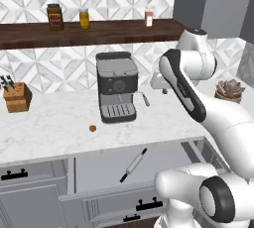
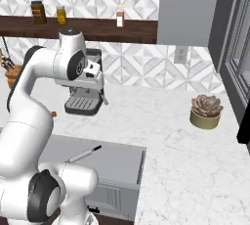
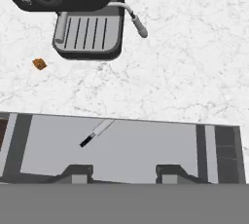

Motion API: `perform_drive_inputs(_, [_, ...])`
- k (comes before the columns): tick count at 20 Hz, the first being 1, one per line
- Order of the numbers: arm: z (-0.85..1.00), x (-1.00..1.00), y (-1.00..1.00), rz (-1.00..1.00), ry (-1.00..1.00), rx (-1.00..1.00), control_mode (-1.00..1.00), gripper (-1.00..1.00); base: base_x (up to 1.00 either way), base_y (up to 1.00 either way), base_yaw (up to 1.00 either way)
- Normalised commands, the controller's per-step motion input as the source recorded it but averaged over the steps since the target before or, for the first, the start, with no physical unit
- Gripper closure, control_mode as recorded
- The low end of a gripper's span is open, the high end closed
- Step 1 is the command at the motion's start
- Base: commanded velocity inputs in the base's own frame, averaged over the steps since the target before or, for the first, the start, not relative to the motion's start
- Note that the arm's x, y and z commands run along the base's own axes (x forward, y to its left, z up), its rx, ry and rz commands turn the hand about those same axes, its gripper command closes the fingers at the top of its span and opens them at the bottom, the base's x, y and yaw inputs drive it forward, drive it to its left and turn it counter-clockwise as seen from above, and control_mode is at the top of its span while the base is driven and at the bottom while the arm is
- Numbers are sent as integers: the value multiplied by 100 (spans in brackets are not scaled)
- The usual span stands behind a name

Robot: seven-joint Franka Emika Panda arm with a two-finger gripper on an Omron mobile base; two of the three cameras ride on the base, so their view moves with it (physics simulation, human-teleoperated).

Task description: Pick the rolling pin from the drawer and place it on the counter.

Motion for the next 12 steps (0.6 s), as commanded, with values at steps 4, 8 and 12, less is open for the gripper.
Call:
perform_drive_inputs(4, [-10, -49, -7, 0, 6, 0, -100, -100, 0, 0, 0])
perform_drive_inputs(8, [-56, -86, -3, -1, 14, 0, -100, -100, 0, 0, 0])
perform_drive_inputs(12, [-58, -39, 1, 0, 3, 0, -100, -100, 0, 0, 0])
